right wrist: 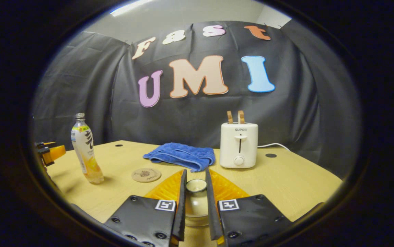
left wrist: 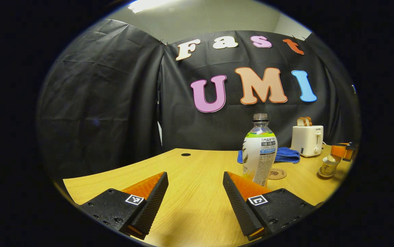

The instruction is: Open the teacup lid with one hand, grasp the water bottle and pour water into the teacup with the other hand; after pouring, place the water bottle on the coaster and then close the teacup lid.

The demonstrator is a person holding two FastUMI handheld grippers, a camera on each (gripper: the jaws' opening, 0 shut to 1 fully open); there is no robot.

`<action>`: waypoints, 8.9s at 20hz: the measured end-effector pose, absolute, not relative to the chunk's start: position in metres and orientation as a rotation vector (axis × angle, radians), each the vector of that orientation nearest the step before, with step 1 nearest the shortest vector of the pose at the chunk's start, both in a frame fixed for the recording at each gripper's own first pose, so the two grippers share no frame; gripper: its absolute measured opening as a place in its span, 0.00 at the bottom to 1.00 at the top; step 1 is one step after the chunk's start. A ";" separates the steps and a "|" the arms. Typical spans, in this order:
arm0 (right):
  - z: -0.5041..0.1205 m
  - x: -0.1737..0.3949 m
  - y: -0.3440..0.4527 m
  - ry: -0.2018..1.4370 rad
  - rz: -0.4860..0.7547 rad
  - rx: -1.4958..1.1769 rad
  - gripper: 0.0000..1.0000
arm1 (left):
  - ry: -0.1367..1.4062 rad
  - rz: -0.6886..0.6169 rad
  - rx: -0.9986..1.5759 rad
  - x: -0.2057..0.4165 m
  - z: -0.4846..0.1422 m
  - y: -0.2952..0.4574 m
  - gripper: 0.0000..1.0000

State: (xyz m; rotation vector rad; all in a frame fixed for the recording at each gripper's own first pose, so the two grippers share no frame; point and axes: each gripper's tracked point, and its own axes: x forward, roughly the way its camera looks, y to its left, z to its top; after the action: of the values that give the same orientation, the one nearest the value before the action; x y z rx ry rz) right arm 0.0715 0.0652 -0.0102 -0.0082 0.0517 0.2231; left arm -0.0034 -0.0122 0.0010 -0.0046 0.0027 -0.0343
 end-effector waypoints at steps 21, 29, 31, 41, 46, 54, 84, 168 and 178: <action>0.000 0.028 0.017 0.006 0.163 0.001 0.32 | 0.051 -0.429 -0.011 0.015 -0.004 -0.115 0.94; 0.002 0.021 -0.009 0.005 0.125 0.001 0.31 | 0.073 -0.426 0.001 0.047 -0.008 -0.139 0.88; 0.001 0.020 -0.012 0.007 0.119 0.000 0.31 | 0.064 -0.411 0.004 0.054 -0.006 -0.142 0.87; 0.002 0.021 -0.023 0.003 0.087 -0.001 0.32 | 0.097 -0.368 0.152 0.057 -0.011 -0.154 0.58; 0.002 0.022 -0.031 0.003 0.067 -0.001 0.31 | -0.005 -0.325 0.418 0.059 0.026 -0.167 0.53; 0.003 0.025 -0.053 0.002 0.011 -0.002 0.31 | -0.217 -0.374 1.006 0.056 0.054 -0.228 0.53; 0.002 0.026 -0.061 0.003 -0.008 -0.003 0.31 | -0.366 -0.492 1.856 0.050 -0.001 -0.282 0.53; 0.002 0.027 -0.059 0.004 0.006 -0.004 0.31 | 0.127 -0.640 0.027 0.126 0.000 -0.278 0.64; 0.002 0.027 -0.059 0.004 0.006 -0.004 0.31 | 0.122 -0.621 0.003 0.126 0.000 -0.268 0.95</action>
State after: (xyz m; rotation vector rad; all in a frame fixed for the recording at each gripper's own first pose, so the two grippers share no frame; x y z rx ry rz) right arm 0.0265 -0.0592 0.0025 -0.0037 0.0039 0.0062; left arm 0.1264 -0.2679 0.0001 0.0033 0.1219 -0.6210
